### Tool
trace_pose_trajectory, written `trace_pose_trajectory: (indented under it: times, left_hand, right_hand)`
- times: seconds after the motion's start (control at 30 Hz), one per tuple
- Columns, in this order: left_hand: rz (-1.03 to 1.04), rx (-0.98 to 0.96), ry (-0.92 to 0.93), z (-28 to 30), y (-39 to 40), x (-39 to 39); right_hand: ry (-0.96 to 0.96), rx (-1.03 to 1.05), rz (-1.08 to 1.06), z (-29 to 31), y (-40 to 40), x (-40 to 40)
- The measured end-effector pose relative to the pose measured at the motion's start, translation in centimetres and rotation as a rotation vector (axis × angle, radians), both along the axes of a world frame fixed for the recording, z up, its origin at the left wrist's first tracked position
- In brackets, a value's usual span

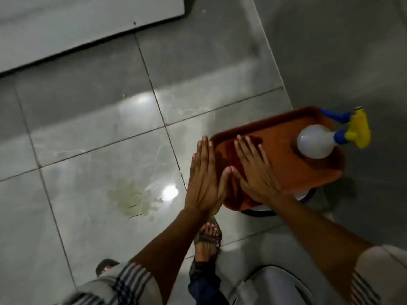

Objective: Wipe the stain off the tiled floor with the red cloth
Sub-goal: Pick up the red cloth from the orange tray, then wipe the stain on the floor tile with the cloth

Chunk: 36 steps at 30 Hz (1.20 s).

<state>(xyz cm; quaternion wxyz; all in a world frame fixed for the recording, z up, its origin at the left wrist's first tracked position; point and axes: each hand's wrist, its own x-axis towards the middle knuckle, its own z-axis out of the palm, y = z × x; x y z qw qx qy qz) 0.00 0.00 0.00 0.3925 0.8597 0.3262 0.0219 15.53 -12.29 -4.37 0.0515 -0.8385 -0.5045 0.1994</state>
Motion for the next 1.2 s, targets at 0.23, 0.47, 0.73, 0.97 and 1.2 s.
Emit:
trace_pose_trajectory:
  times: [0.23,0.47,0.73,0.97,1.2]
  left_hand:
    - [0.216,-0.033,0.0,-4.1,-3.3,2.6]
    - [0.255,0.028,-0.043,-5.4,-3.4,2.7]
    - [0.17,0.03,-0.054,-4.7,-2.7,2.0]
    - [0.207,0.043,-0.112,-3.4,0.9,-8.9]
    - [0.258,0.084,0.169,-7.9,5.6,-27.0]
  right_hand:
    - [-0.109,0.073,0.017,-3.2,-0.9,-0.1]
    - [-0.114,0.088,-0.007,-4.2,-0.5,0.0]
    - [0.239,0.231,-0.255,-1.5,0.1,-0.3]
    - [0.776,0.363,-0.819,8.1,2.2,-4.8]
    - [0.896,0.452,-0.721,8.9,4.1,-17.6]
